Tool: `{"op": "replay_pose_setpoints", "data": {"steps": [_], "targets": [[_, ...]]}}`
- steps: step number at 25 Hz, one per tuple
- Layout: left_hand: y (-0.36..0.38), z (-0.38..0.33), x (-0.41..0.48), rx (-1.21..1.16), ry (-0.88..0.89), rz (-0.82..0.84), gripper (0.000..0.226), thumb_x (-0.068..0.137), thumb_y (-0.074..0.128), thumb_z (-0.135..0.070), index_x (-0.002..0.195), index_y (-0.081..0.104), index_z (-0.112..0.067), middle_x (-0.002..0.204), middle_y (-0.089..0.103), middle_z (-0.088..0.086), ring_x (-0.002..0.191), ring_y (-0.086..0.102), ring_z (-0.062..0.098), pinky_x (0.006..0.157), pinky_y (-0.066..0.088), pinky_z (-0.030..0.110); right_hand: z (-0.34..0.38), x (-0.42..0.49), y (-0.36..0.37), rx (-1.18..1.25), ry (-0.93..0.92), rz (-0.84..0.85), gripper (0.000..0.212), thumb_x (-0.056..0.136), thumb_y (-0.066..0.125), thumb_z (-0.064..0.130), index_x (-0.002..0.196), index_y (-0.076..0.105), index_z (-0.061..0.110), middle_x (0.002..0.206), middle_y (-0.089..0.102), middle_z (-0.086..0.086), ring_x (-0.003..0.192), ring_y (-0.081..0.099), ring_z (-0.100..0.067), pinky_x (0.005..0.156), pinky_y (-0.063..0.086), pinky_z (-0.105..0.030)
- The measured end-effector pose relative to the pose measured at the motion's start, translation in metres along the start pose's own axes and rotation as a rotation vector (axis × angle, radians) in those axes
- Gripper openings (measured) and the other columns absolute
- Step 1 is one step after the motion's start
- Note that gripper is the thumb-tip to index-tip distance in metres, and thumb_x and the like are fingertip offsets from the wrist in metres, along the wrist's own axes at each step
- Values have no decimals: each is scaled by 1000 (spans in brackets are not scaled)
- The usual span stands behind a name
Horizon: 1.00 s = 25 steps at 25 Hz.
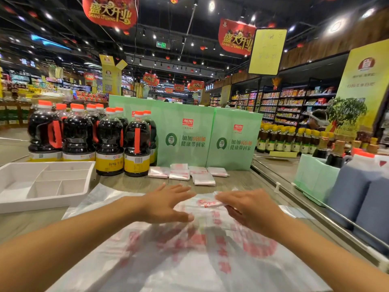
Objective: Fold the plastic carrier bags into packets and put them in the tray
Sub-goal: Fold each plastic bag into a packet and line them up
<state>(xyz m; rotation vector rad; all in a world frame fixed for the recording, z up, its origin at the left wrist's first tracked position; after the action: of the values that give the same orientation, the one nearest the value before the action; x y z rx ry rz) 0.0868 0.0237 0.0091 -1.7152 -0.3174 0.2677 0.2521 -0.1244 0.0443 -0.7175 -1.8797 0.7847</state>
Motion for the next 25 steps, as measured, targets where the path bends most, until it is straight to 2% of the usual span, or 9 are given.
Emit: {"op": "replay_pose_setpoints", "data": {"steps": [4, 9, 12, 14, 17, 20, 25], "targets": [[-9, -2, 48, -20, -17, -96, 69, 100, 27, -69, 161, 14, -41, 169, 6, -13, 156, 4, 11, 127, 1, 39, -61, -5, 2, -43, 119, -141, 24, 90, 61, 17, 110, 69, 27, 110, 76, 13, 80, 76, -15, 46, 56, -35], [29, 14, 98, 18, -30, -51, 76, 93, 18, -77, 161, 16, -42, 170, 9, -14, 156, 4, 9, 127, 3, 40, -132, 6, 44, -106, 208, -144, 25, 91, 66, 18, 113, 74, 26, 113, 76, 13, 88, 76, -10, 51, 58, -29], [50, 20, 111, -4, -8, -47, 82, 86, 10, -85, 158, 16, -48, 169, 10, -17, 156, 5, 6, 127, 5, 42, -166, 14, 79, -105, 240, -85, 30, 93, 70, 17, 121, 72, 27, 118, 74, 11, 96, 75, -9, 60, 62, -30], [57, 23, 114, -8, -1, -51, 87, 80, 5, -87, 158, 15, -49, 168, 9, -19, 155, 5, 5, 127, 6, 40, -178, 20, 99, -114, 220, -52, 30, 91, 73, 16, 119, 73, 26, 117, 75, 9, 96, 75, -11, 59, 63, -32], [56, 23, 117, 19, 6, -92, 68, 96, 16, -75, 159, 14, -48, 169, 8, -19, 155, 5, 4, 126, 3, 36, -193, 23, 130, -129, 203, 25, 35, 89, 75, 15, 122, 72, 27, 120, 74, 7, 100, 75, -13, 66, 64, -37], [54, 20, 115, 33, 20, -106, 60, 103, 23, -66, 159, 15, -47, 169, 7, -20, 155, 2, 3, 125, -2, 34, -200, 26, 161, -89, 283, 156, 38, 95, 68, 19, 131, 67, 32, 132, 68, 9, 114, 70, -17, 82, 62, -43], [55, 20, 114, 44, 18, -100, 59, 103, 25, -65, 159, 17, -48, 169, 7, -20, 155, 2, 3, 126, -4, 37, -200, 30, 194, 121, 427, 362, 45, 101, 49, 18, 140, 58, 39, 146, 58, 10, 129, 58, -21, 104, 50, -42]]}}
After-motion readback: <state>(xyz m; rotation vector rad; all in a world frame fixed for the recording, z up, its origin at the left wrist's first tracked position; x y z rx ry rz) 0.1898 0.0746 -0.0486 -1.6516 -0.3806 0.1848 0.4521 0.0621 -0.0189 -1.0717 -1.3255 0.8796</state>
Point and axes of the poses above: each hand's wrist, its own x-axis towards the middle knuckle, its own y-axis out of the palm, z = x × y, the point moved 6 cm from there along x, towards the middle knuckle
